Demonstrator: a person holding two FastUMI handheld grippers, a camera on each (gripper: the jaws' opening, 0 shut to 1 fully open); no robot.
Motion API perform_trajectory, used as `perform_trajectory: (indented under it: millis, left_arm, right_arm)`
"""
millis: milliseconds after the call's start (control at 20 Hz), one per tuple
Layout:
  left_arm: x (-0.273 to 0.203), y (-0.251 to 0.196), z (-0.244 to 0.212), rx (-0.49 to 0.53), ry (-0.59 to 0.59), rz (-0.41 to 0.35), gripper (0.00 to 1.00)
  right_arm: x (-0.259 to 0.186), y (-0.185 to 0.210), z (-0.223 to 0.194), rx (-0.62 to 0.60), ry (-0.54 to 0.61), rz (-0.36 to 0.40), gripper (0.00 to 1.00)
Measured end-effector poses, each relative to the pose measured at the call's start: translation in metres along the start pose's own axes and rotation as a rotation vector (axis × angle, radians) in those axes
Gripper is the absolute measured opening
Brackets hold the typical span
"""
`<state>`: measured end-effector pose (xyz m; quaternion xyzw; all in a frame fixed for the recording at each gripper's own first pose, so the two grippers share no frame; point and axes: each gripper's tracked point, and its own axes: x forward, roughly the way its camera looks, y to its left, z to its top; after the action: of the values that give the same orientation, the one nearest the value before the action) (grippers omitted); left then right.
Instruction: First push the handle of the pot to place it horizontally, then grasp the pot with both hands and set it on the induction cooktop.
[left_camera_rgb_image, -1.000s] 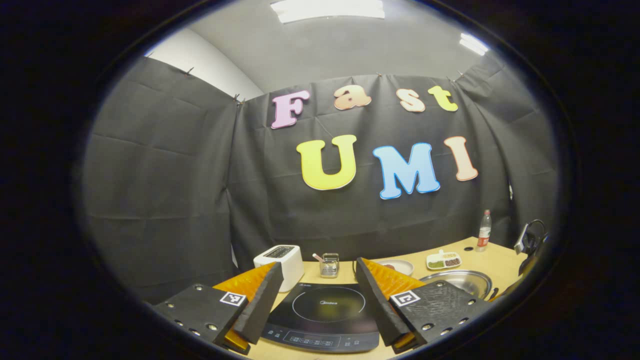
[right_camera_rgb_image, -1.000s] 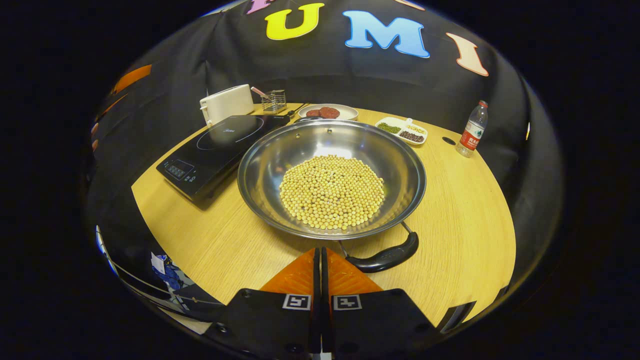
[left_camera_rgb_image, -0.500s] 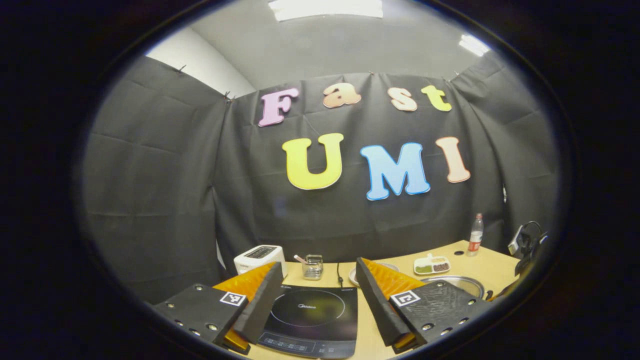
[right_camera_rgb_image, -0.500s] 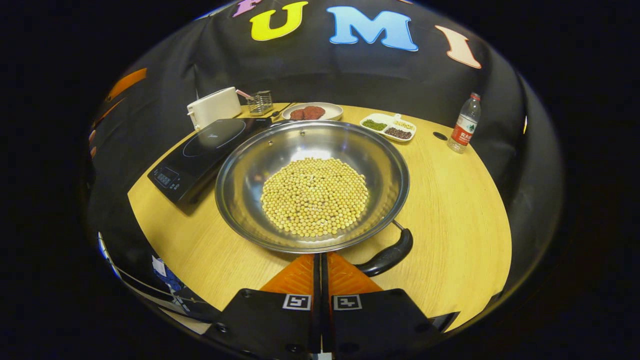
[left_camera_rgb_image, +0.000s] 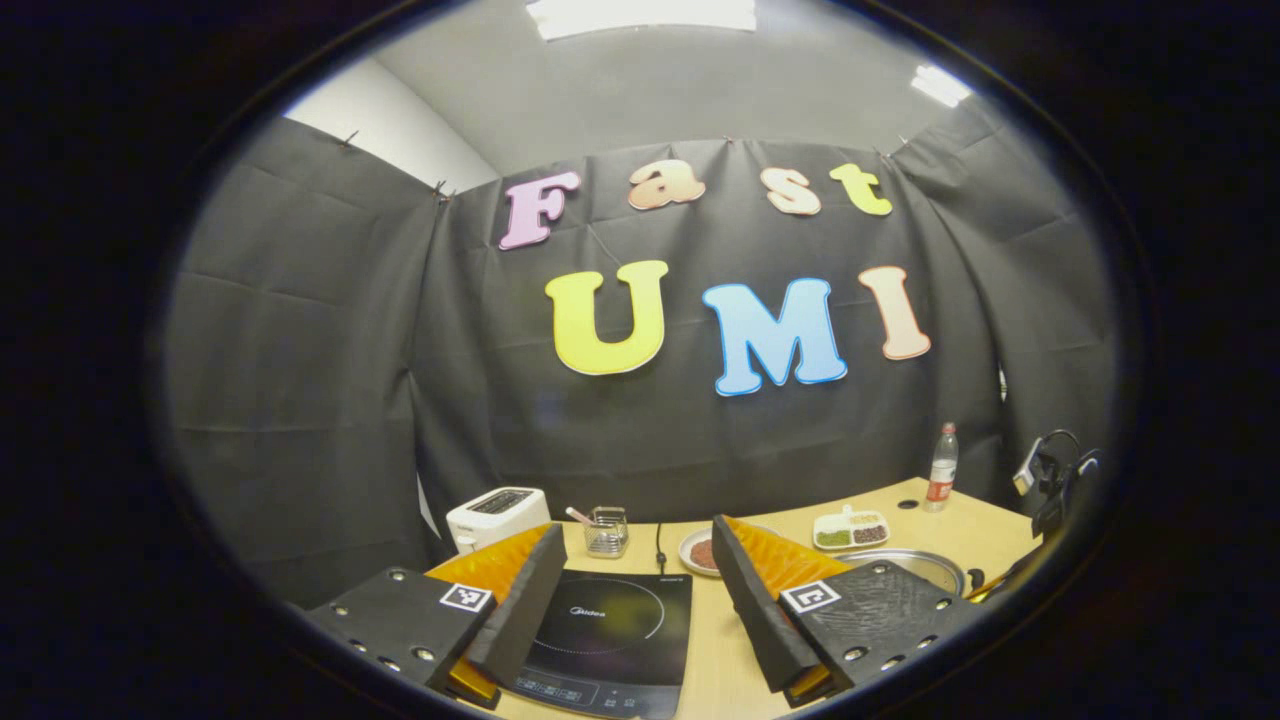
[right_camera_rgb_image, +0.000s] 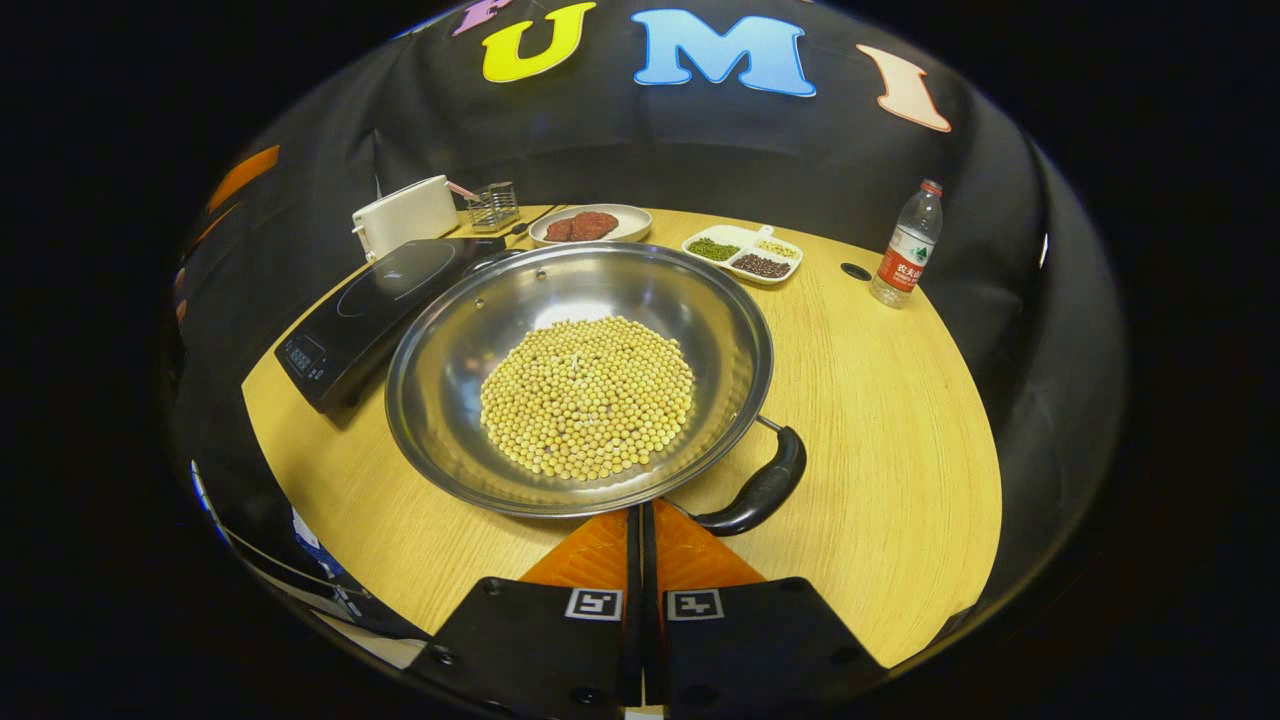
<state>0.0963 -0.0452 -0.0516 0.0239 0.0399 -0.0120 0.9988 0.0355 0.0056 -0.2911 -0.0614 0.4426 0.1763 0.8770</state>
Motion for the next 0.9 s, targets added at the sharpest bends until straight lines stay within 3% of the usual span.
perform_trajectory:
  millis: [900]
  left_arm:
    - [0.007,-0.026,-0.020,0.010,0.055,0.058,0.89]
  right_arm:
    - [0.032,-0.060,0.029,0.008,0.001,-0.030,0.02]
